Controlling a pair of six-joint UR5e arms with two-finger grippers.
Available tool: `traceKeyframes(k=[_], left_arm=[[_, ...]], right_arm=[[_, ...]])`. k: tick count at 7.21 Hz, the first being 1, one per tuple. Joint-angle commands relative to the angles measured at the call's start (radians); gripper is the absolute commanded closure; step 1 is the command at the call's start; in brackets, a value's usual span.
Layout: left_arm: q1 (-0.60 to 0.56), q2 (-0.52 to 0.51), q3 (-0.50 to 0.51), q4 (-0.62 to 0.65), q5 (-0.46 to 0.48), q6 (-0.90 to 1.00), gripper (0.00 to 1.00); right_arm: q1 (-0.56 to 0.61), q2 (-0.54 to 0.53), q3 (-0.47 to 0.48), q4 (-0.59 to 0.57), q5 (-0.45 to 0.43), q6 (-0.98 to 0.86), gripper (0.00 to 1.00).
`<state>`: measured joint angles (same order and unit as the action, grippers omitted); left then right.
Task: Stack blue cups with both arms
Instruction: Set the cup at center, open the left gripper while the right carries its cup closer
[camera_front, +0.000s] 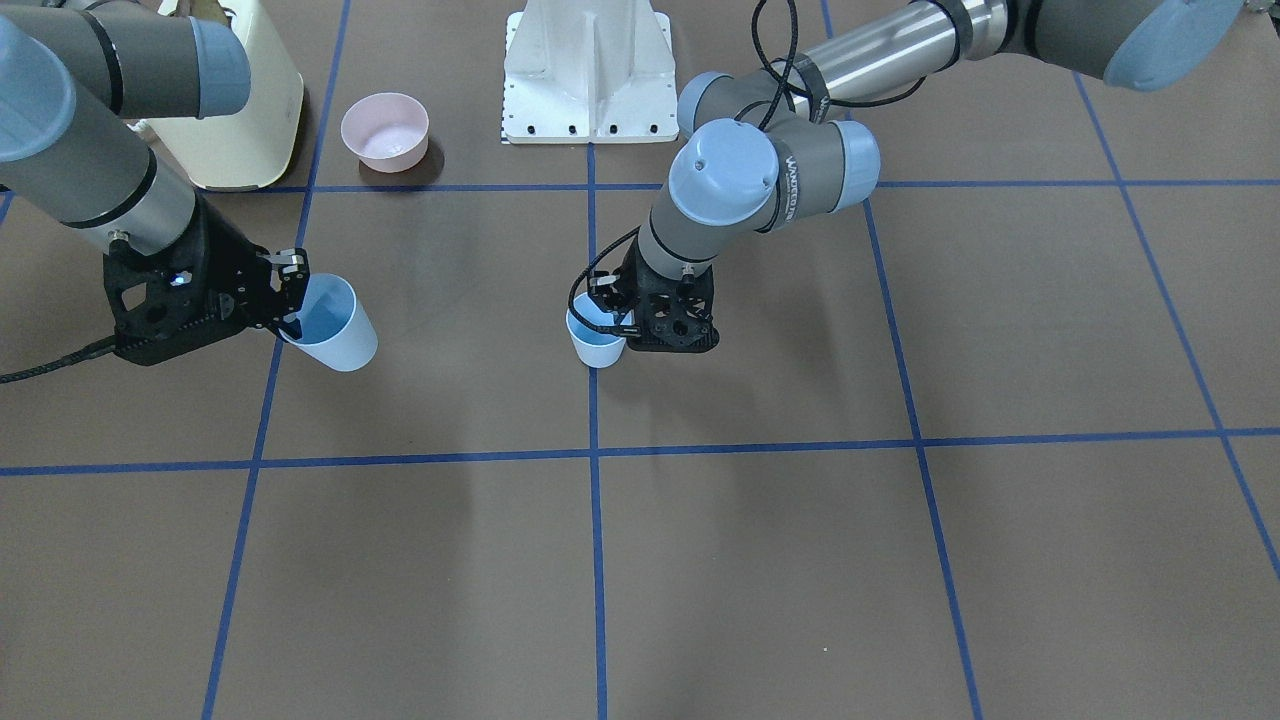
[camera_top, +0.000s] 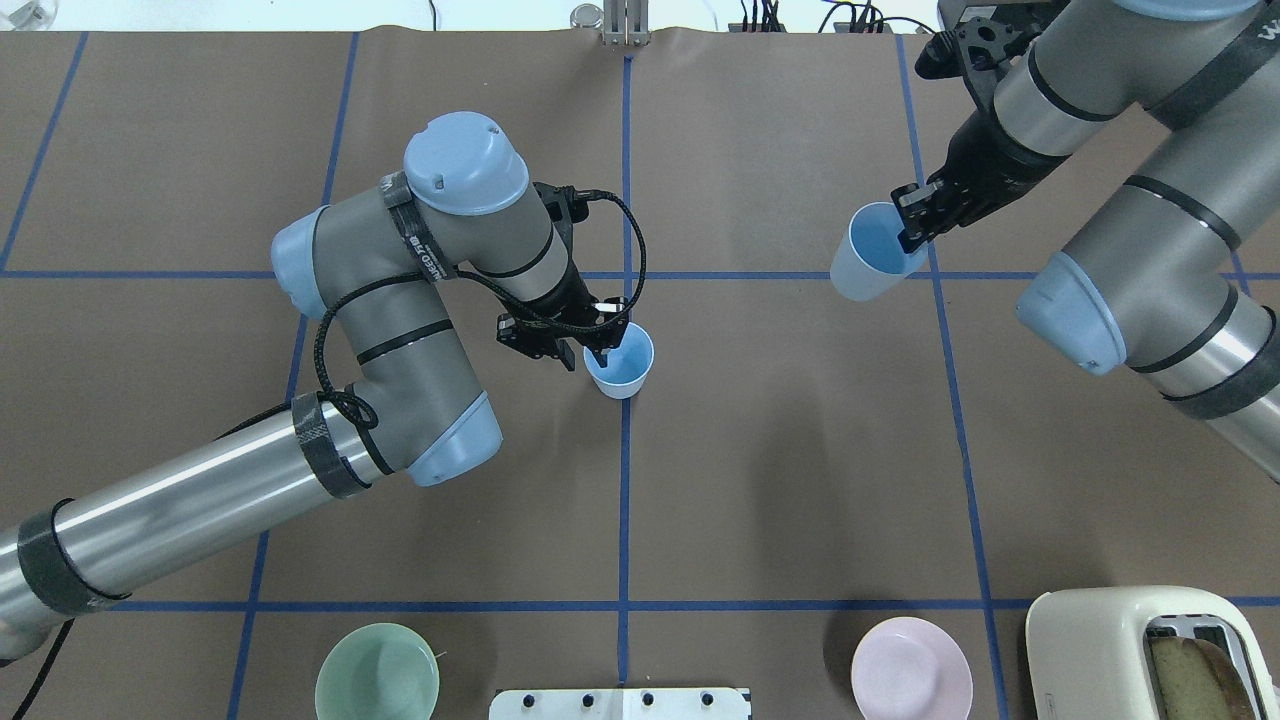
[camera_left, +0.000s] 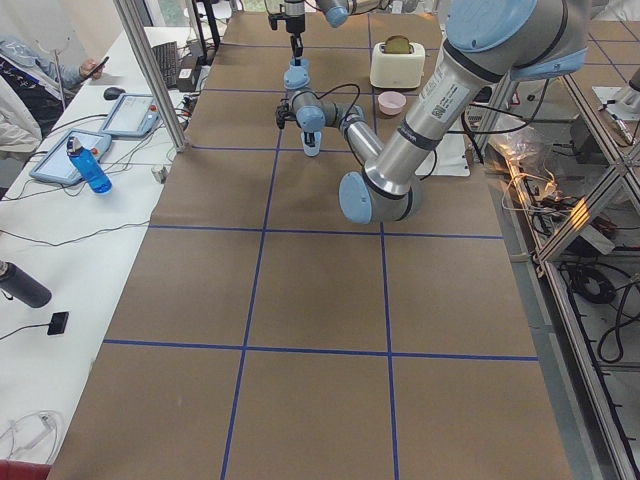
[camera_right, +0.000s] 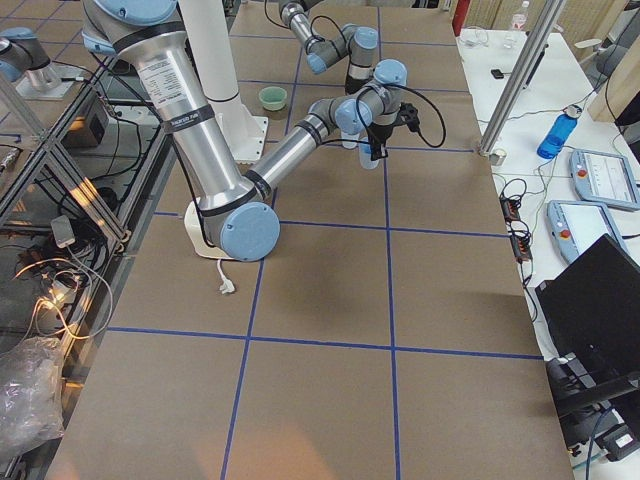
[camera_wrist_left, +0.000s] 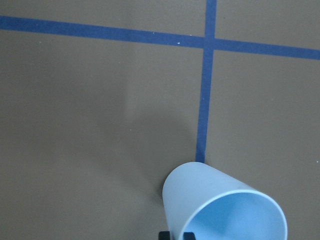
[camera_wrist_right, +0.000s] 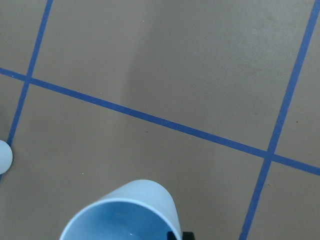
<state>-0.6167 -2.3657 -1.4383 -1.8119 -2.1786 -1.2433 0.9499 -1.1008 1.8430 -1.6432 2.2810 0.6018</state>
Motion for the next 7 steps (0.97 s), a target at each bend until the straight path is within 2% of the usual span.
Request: traceKeyframes(k=[1,3,4,5,7], left_arm=[[-0.005,-0.001,-0.005,-0.006,-0.001,0.004,0.34],[-0.049,0.008,-0.027,-0.001,-0.018,0.041,0.31],[-0.092,0.010,-0.033,0.008,-0.082,0.076,0.31],[-0.147,0.049,-0.050,0.009,-0.152,0.138,0.30],[-0.216,0.158,-0.100,0.011,-0.173,0.285,0.28]], right_arm=[[-0.019,0.053,-0.001,-0.010,0.000,0.062,1.00],[-0.037,0.096,-0.011,-0.010,-0.001,0.110,1.00],[-0.058,0.133,-0.033,-0.009,-0.006,0.163,1.00],[-0.083,0.174,-0.059,-0.007,-0.012,0.203,1.00],[-0.144,0.219,-0.080,-0.006,-0.063,0.269,1.00]])
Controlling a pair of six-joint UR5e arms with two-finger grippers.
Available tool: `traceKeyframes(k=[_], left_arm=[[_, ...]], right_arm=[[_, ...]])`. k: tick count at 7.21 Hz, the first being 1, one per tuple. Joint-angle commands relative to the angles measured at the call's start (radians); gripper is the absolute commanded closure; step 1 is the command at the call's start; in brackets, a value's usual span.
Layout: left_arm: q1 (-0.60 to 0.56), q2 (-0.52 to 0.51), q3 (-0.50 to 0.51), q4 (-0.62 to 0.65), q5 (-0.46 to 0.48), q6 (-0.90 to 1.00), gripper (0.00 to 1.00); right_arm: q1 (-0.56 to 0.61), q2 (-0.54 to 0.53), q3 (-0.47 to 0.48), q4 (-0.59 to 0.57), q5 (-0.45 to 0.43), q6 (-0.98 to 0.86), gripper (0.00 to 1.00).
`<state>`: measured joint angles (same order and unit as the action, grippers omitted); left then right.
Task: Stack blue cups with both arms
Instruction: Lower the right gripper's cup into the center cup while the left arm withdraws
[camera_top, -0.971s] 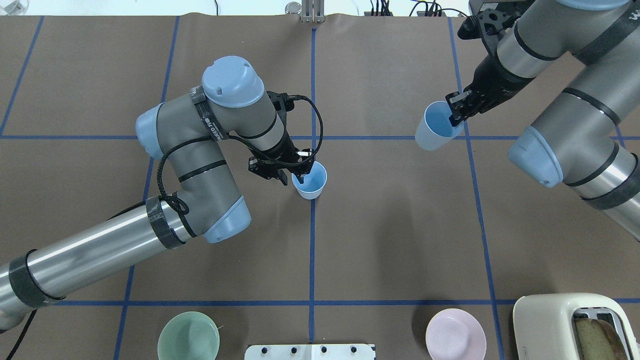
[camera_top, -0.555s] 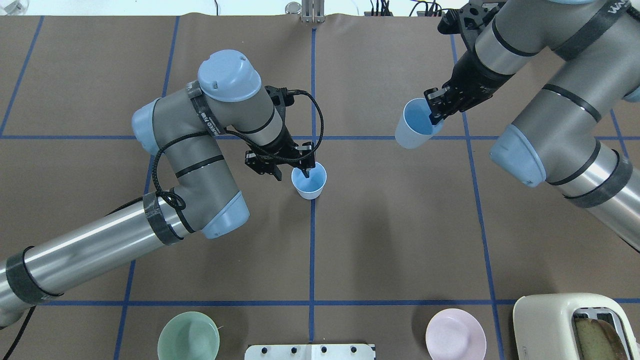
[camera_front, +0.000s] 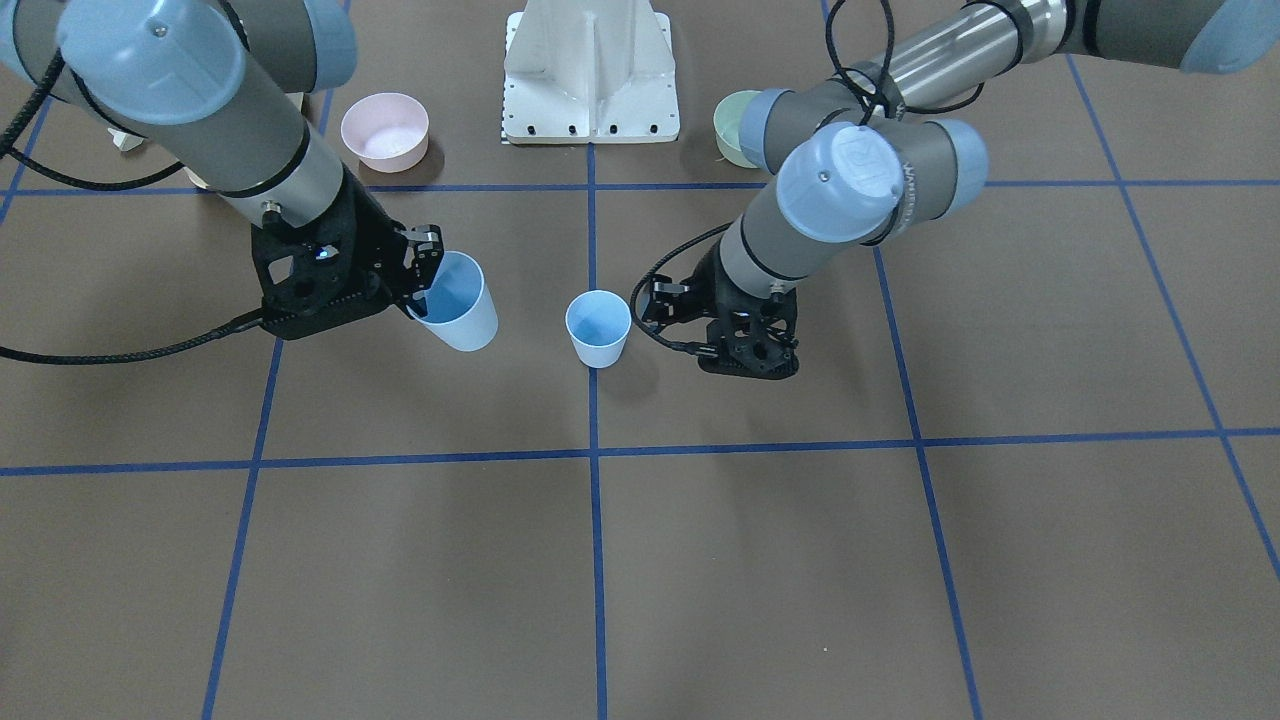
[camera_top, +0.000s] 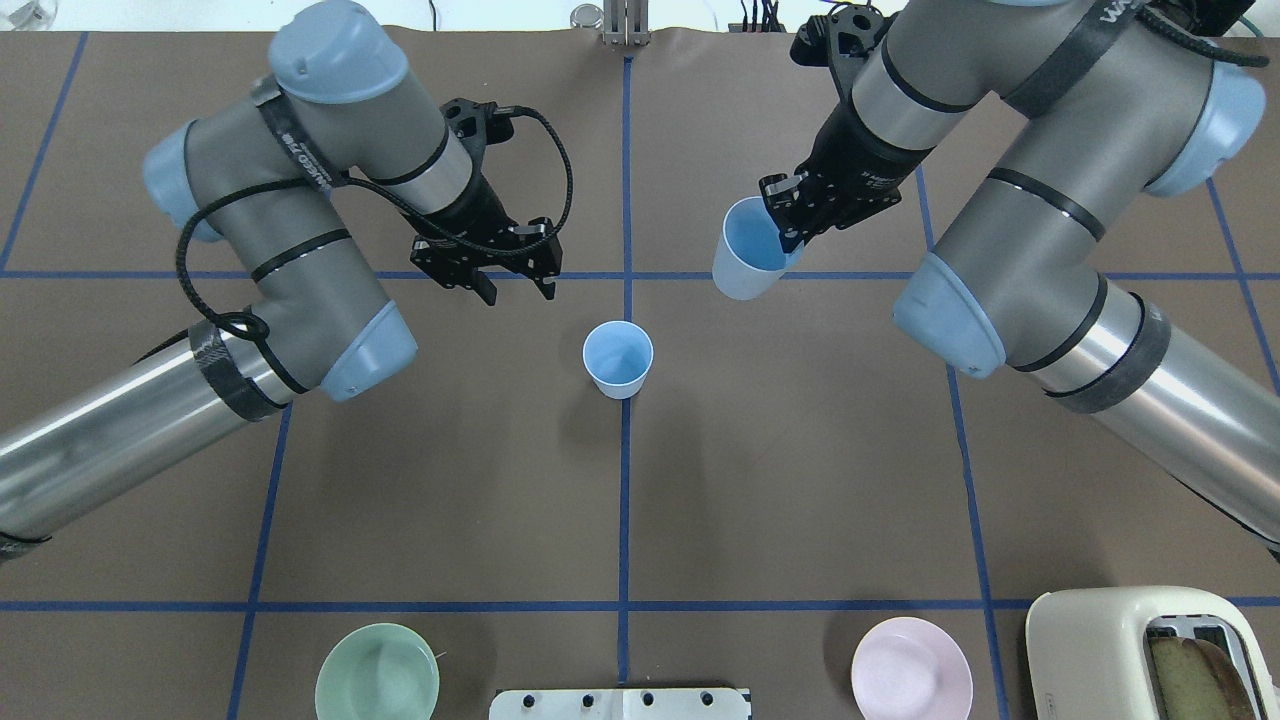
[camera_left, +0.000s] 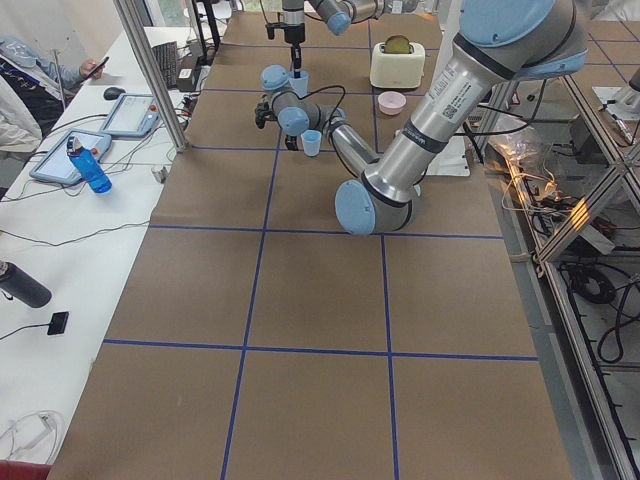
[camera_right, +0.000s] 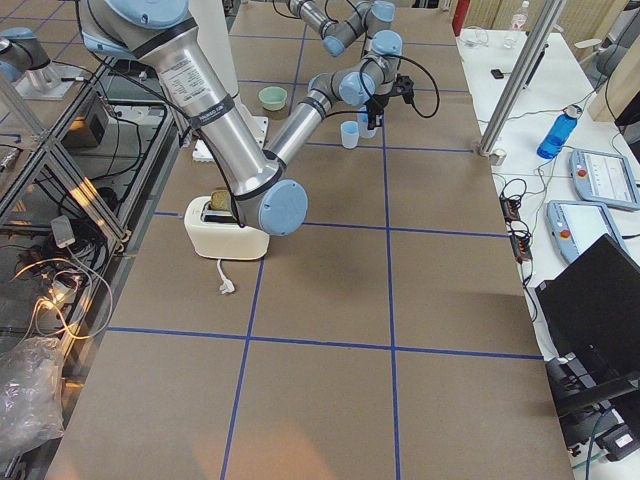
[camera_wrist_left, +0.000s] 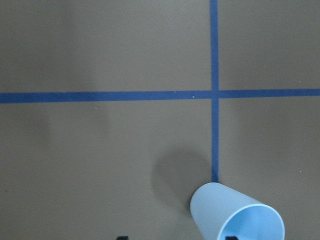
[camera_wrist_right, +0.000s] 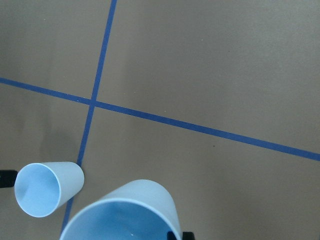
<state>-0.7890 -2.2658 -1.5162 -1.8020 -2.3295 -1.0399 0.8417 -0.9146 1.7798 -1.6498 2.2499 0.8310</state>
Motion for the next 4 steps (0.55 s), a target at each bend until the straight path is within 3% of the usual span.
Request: traceKeyframes(k=[1,4], left_arm=[[-0.094,0.096,-0.027,0.003,-0.048,0.146,0.28],[-0.191,0.178,-0.024,0.021,-0.077,0.344,0.21]], right_arm=[[-0.067,0.046,-0.029,0.001,-0.059,0.052,1.00],[-0.173,0.077,-0.037,0.004,-0.145,0.117,1.00]])
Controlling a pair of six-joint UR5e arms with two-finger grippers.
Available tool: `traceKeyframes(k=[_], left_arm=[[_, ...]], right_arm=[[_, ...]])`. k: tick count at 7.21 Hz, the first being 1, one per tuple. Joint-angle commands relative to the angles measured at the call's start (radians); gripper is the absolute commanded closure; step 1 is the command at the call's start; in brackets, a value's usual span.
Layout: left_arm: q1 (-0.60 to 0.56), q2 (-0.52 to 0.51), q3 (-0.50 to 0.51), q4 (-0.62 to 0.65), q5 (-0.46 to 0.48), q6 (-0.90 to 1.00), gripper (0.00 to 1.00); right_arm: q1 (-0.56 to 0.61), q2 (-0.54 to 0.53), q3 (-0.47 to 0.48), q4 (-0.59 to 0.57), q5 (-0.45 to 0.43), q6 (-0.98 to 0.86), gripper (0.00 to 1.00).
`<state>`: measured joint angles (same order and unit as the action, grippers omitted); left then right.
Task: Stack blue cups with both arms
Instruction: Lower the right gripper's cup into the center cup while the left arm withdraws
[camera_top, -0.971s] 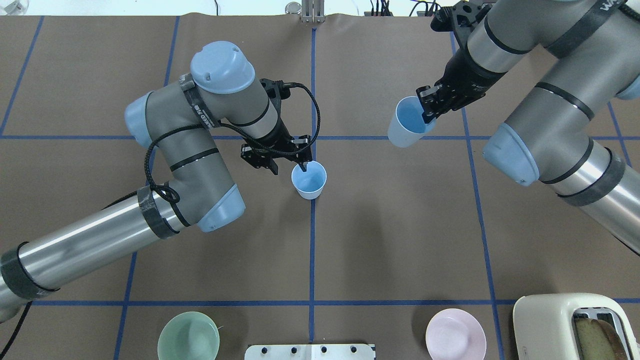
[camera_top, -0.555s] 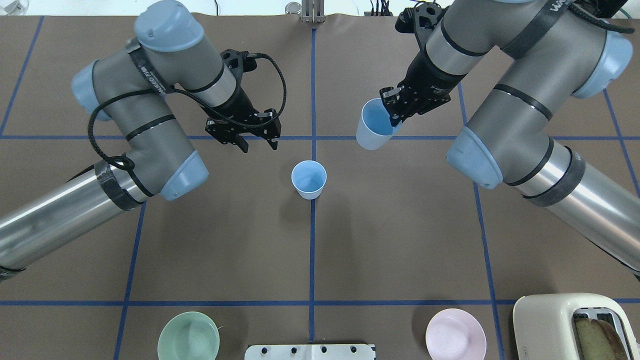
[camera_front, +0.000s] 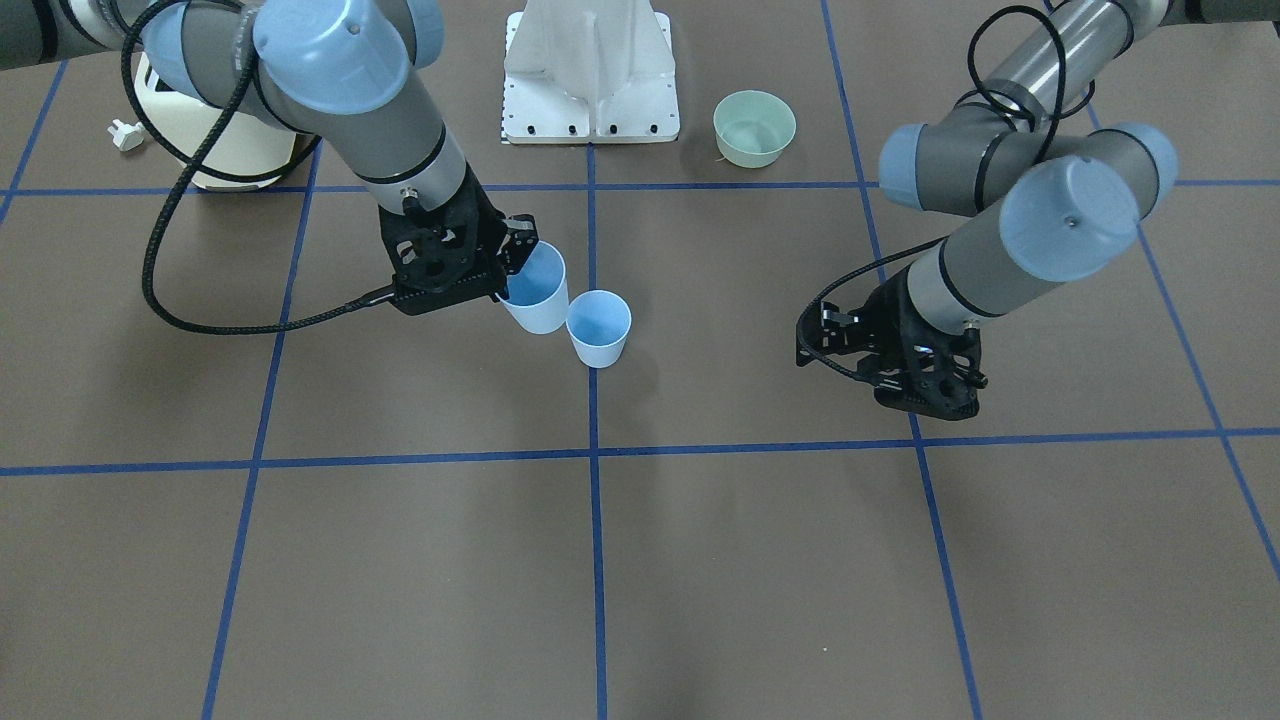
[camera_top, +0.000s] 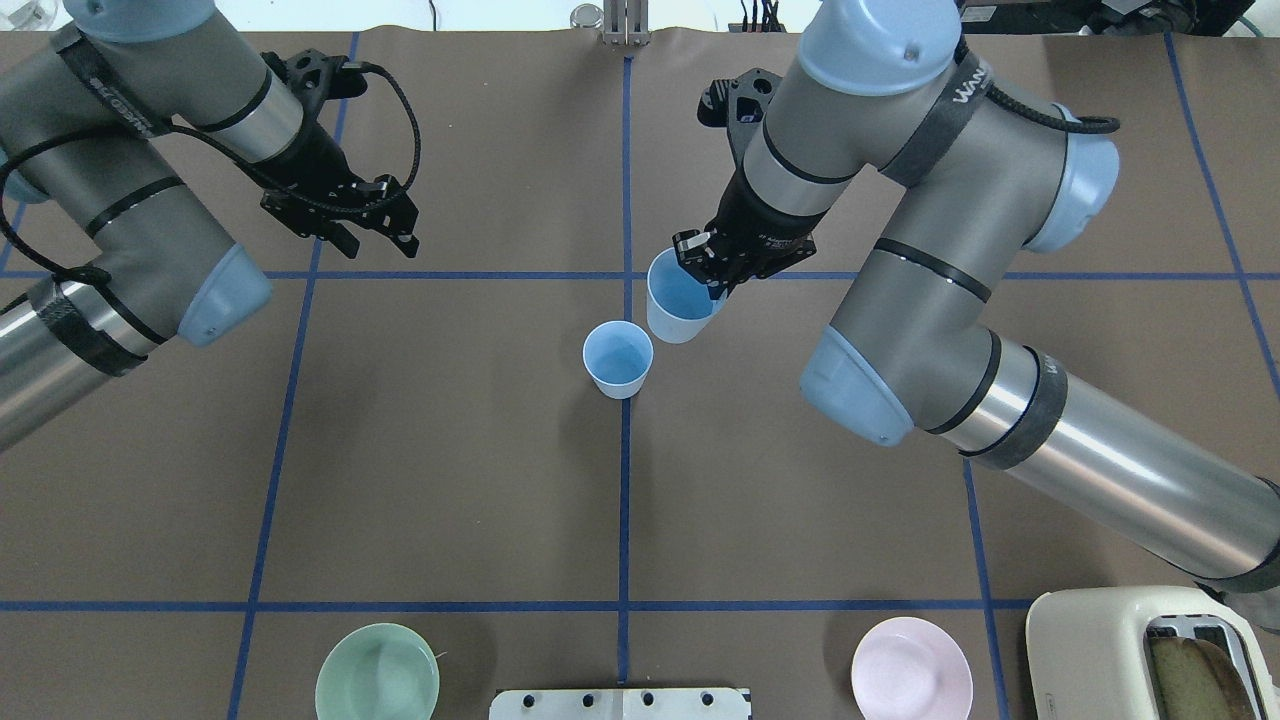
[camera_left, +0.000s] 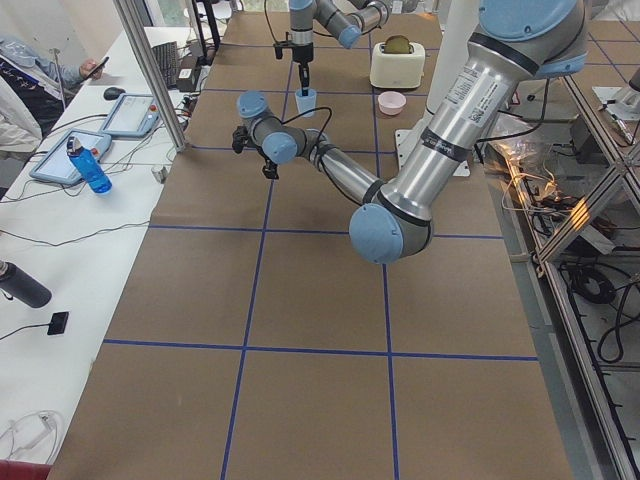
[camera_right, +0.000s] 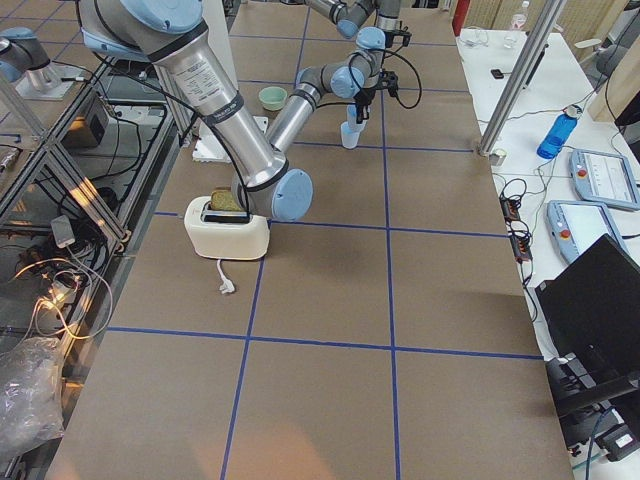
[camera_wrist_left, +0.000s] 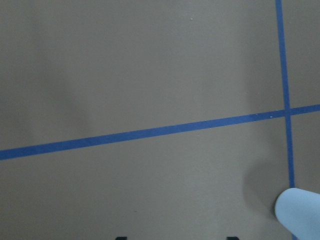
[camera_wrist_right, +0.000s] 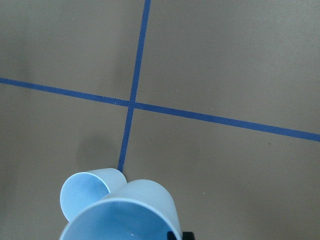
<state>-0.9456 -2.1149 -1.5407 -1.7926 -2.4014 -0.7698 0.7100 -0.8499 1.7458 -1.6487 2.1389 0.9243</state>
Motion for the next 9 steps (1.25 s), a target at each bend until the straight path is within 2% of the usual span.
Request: traceKeyframes(k=[1,5,7,9], left_arm=[[-0.044,0.047,-0.001,0.028,-0.005,0.148,0.20],[-0.050,0.070,0.007,0.030,-0.005,0.188,0.17],[-0.050,0.069,0.008,0.030,-0.005,0.190,0.17],[-0.050,0.069,0.010,0.030,-0.005,0.190,0.17]], right_arm=[[-0.053,0.035,-0.026,0.004,-0.037,0.024,1.00],[-0.083,0.057,-0.061,0.009,-0.082,0.025,1.00],[-0.096,0.063,-0.113,0.087,-0.103,0.042,1.00],[-0.098,0.063,-0.120,0.098,-0.103,0.047,1.00]])
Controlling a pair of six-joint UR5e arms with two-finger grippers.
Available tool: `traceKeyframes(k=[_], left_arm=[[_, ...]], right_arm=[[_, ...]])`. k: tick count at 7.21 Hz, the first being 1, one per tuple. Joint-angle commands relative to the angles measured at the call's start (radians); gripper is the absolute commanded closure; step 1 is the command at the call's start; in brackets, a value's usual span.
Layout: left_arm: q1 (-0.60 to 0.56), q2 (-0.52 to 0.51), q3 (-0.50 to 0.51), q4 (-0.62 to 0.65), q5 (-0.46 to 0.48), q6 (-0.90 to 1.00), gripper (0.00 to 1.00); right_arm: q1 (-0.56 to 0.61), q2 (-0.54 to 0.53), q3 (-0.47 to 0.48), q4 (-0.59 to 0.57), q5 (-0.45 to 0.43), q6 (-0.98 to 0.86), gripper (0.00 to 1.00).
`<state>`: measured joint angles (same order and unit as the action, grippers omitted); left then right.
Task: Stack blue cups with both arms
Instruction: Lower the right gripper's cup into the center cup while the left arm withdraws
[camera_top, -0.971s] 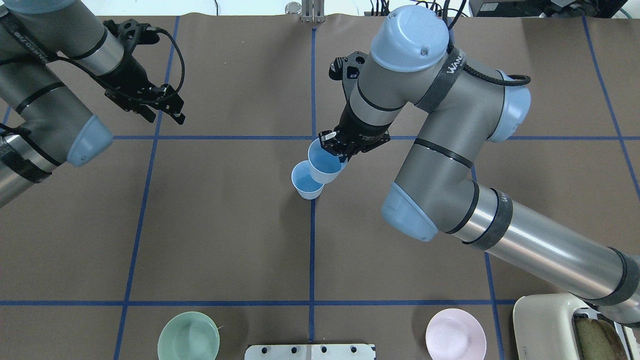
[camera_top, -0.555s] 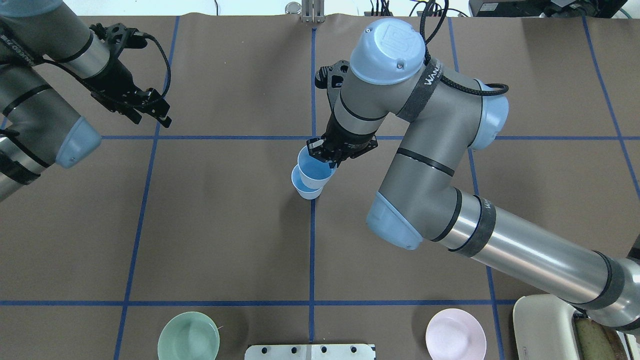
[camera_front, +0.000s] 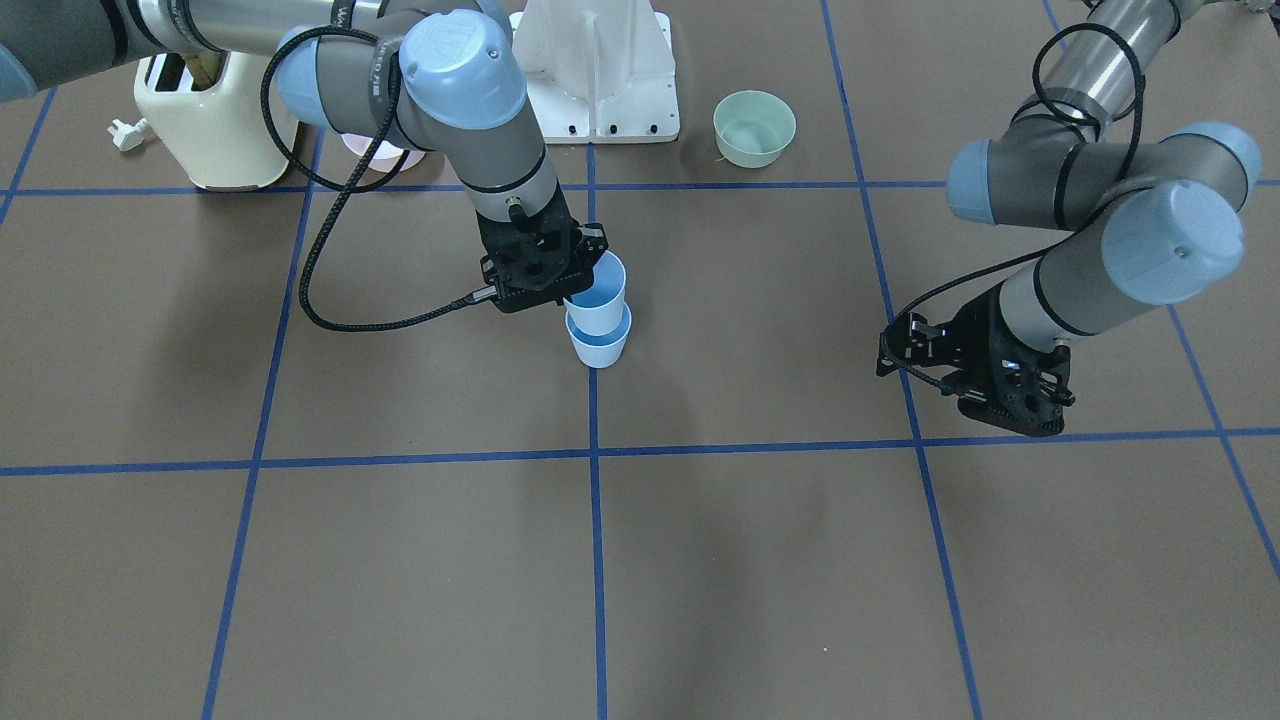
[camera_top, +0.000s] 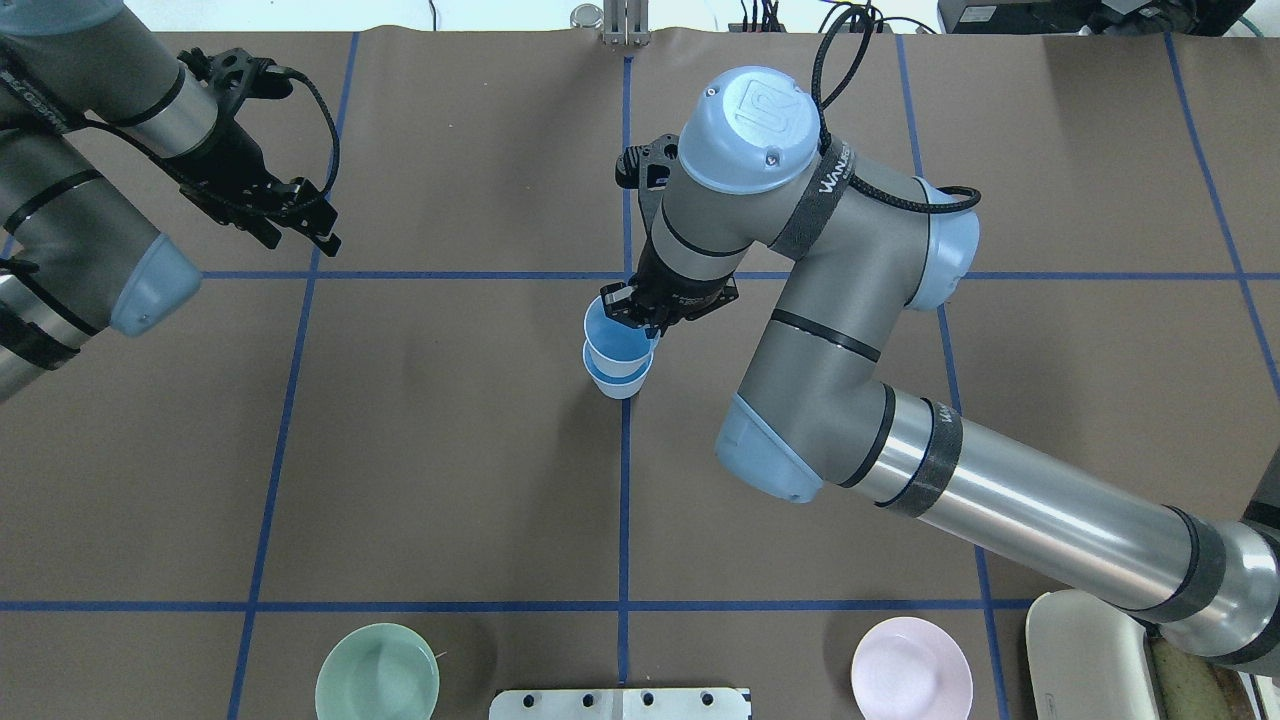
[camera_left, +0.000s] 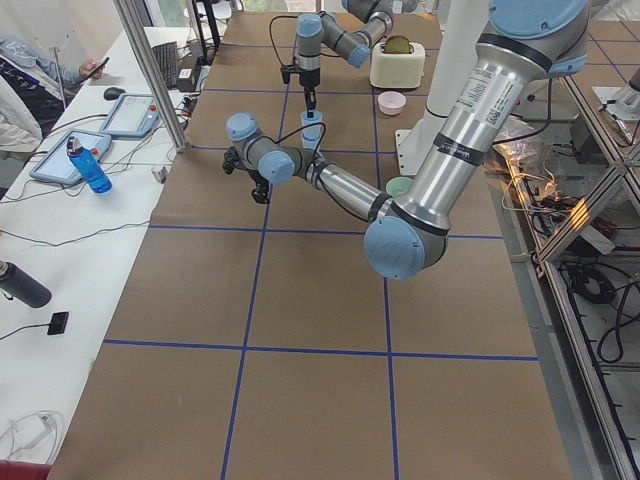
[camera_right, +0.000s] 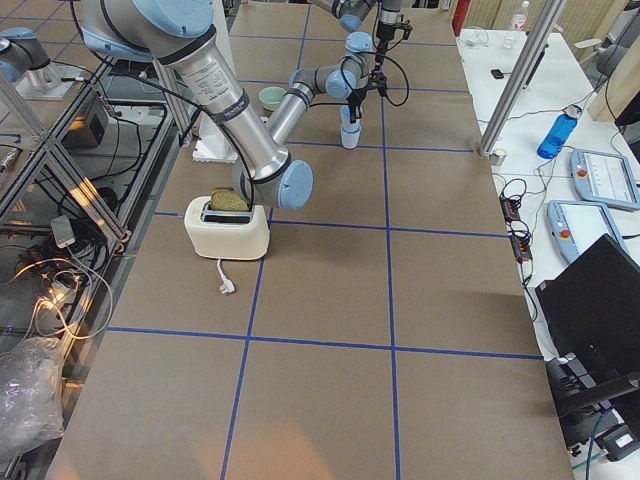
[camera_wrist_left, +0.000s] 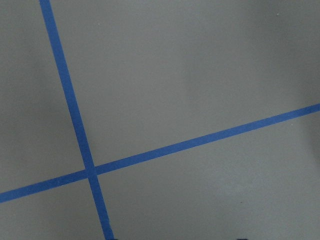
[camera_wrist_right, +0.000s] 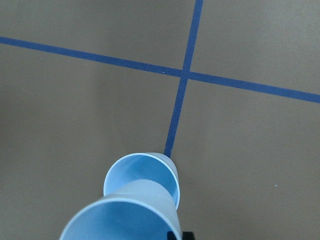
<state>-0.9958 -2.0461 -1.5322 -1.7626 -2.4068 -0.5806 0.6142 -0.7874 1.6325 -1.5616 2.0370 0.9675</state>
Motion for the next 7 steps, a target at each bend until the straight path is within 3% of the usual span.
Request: traceKeyframes(k=[1,2,3,4,5,7], left_arm=[[0.000,0.000,0.003,0.000,0.000,-0.001,0.17],[0.000,0.000,0.003,0.000,0.000,0.001,0.17],[0.000,0.000,0.001,0.000,0.000,0.001,0.17],[0.000,0.000,0.001,0.000,0.000,-0.001,0.17],[0.000,0.000,0.001,0.002,0.000,-0.001,0.17],[-0.010,0.000,0.001,0.002,0.000,0.001,0.17]], right_arm=[[-0.004,0.000,-0.006,0.011,-0.001,0.004,1.00],[-0.005,-0.004,-0.006,0.011,-0.001,0.004,1.00],[-0.005,-0.006,-0.006,0.011,-0.001,0.002,0.70],[-0.005,-0.009,-0.006,0.011,-0.001,0.002,0.05],[-0.005,-0.009,-0.006,0.011,-0.001,0.005,0.00],[0.007,-0.010,-0.002,0.012,0.000,0.004,0.00]])
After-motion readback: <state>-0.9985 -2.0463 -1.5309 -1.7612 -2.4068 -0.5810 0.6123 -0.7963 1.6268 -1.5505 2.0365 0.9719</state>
